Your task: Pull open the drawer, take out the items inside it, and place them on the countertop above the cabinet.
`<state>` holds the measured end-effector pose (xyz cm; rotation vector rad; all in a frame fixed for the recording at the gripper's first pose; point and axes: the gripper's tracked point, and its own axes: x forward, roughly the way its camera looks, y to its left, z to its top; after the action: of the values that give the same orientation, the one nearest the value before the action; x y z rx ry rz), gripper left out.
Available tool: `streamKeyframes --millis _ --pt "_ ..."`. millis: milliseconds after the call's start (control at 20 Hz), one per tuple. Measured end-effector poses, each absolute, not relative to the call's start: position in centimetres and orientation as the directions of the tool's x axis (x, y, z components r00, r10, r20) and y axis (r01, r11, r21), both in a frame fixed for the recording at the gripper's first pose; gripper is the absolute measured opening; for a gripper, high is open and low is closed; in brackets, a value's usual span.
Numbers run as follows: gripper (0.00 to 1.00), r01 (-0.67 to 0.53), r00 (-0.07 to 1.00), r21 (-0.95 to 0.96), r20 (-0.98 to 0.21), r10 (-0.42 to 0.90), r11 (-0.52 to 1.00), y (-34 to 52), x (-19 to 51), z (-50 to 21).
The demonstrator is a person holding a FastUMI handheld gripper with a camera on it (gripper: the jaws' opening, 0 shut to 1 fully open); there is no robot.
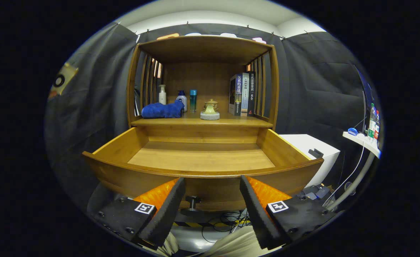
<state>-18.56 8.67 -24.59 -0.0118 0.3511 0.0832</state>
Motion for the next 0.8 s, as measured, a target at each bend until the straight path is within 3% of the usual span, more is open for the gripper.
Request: streamKeyframes --millis 800 --pt "0.97 -0.095 0.936 0.028 -0.336 0.099 0.995 8.8 -15.5 -25.0"
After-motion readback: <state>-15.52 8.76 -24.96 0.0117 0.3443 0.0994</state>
